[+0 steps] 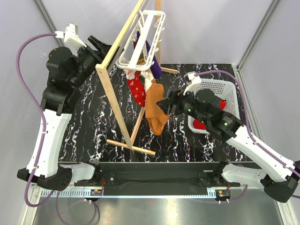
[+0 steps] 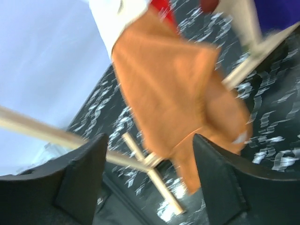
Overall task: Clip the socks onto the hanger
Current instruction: Rotate the hanger at the clothesline.
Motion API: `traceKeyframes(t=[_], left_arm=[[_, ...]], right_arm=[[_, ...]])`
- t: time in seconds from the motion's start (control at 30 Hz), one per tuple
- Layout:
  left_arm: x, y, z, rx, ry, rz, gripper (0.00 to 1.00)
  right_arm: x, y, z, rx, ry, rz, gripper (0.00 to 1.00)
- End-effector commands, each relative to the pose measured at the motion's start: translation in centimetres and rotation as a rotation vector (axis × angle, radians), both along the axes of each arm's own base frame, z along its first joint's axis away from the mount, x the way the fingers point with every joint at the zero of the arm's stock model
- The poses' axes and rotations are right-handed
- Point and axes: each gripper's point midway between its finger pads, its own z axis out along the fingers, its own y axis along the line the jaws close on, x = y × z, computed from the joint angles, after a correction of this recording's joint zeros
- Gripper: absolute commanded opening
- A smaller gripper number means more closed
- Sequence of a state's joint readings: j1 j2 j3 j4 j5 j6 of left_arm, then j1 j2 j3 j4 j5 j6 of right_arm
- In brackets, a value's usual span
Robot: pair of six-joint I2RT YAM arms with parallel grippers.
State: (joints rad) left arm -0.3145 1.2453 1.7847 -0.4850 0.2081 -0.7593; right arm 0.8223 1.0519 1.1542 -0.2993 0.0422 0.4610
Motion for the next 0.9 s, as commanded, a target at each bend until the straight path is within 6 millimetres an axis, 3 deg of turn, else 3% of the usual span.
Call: traceKeyframes(t=[0.0,0.1,0.2,0.33,0.43,0.5,0.53,0.6,0.73,0.83,0.87], left_arm=[[-0.3,1.1,1.6,0.002,-0.044,0.059,0.64],[0.2,2.8,1.6,0.034,-0.041,0.156,0.65],[0.6,4.9,1.5,0.053,-0.030,0.271,0.66],[1.3,7.0,0.6,0.053,0.013,0.399,0.67],[1.7,8.9,-0.4,0.025,0.069,0.513,0.67],[1.7,10.0,-1.0,0.018,0.099,0.579,0.68],[1.8,10.7,-1.4,0.018,0.114,0.621,0.68],[1.8,11.4,-1.8,-0.003,0.136,0.660,0.69],[1.5,12.4,-2.2,-0.016,0.162,0.720,0.69],[1.4,12.7,-2.3,-0.017,0.168,0.736,0.70],[1.3,12.9,-2.4,-0.019,0.173,0.745,0.70]], right_arm=[[2.6,-2.7,1.5,-0.107,-0.097,-0.161,0.76],[3.7,-2.0,3.1,-0.112,-0.153,-0.164,0.66],[5.0,0.0,3.6,-0.093,-0.177,-0.142,0.54],[7.9,4.2,2.1,-0.122,-0.153,-0.088,0.42],[9.3,7.5,1.6,-0.117,-0.144,-0.023,0.21],[8.7,10.1,1.8,-0.090,-0.132,0.061,0.15],[8.4,12.3,2.2,-0.069,-0.146,0.101,0.15],[7.8,14.5,2.4,-0.041,-0.156,0.139,0.15],[6.1,17.8,2.9,0.007,-0.166,0.185,0.18],[5.4,18.8,2.8,0.047,-0.147,0.182,0.29],[5.3,19.0,2.6,0.044,-0.140,0.190,0.39]])
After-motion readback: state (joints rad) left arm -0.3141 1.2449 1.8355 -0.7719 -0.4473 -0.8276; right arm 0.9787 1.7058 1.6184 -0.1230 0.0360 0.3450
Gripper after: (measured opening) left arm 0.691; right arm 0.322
